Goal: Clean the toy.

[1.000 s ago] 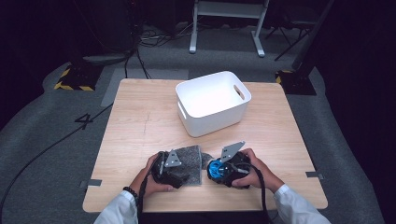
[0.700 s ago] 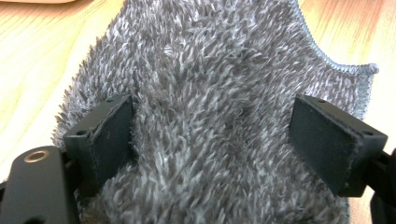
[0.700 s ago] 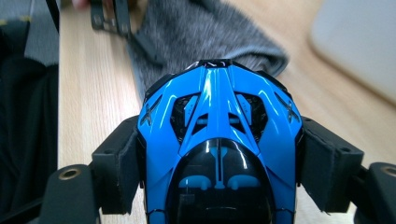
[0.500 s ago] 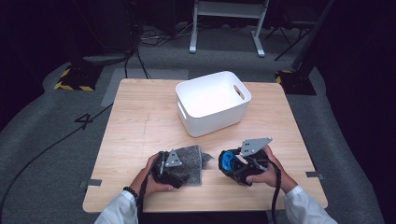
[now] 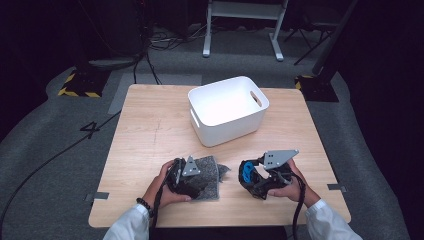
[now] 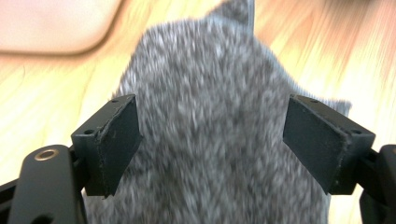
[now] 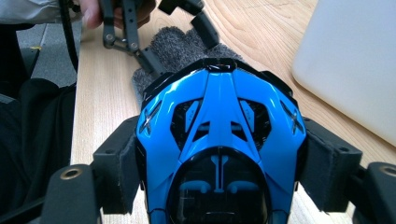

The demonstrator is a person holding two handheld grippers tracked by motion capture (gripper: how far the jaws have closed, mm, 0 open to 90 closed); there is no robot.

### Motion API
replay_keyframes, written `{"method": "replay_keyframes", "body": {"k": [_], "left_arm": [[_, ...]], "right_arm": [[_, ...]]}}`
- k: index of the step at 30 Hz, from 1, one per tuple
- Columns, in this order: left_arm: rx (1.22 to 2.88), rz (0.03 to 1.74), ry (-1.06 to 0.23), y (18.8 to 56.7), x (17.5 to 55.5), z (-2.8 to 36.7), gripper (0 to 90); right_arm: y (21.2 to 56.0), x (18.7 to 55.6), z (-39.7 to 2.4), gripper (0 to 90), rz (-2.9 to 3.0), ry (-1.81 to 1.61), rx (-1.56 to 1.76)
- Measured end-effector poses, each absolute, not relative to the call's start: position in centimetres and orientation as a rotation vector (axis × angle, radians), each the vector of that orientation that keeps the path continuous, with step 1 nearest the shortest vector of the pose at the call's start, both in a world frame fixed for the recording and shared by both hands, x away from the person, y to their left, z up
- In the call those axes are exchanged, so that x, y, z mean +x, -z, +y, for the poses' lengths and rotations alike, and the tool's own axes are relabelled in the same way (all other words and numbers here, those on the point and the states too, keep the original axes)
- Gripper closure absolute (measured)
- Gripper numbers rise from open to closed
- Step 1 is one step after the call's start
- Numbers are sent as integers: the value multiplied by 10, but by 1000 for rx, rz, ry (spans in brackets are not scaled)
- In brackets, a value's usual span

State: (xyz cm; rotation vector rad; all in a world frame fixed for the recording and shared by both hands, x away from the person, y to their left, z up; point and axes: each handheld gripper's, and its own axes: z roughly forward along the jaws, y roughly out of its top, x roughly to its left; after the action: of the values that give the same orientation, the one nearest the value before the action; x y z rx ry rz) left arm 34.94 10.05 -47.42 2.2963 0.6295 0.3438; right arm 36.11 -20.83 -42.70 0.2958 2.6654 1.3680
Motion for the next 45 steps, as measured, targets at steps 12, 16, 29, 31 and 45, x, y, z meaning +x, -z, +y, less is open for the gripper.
{"method": "replay_keyframes", "body": {"k": [12, 16, 29, 31, 45], "left_arm": [[2490, 547, -351, 484, 372, 74, 558], [2480, 521, -362, 481, 371, 75, 672], [2085, 329, -265, 433, 343, 71, 710], [2072, 314, -248, 433, 341, 68, 710], [1968, 256, -208, 425, 342, 53, 716]], "right_arm": [[431, 362, -211, 257, 2667, -1381, 301], [430, 362, -213, 257, 2653, -1396, 303], [435, 360, -204, 258, 2631, -1436, 261], [435, 360, -205, 257, 2622, -1450, 262], [430, 360, -205, 254, 2553, -1517, 248]]}}
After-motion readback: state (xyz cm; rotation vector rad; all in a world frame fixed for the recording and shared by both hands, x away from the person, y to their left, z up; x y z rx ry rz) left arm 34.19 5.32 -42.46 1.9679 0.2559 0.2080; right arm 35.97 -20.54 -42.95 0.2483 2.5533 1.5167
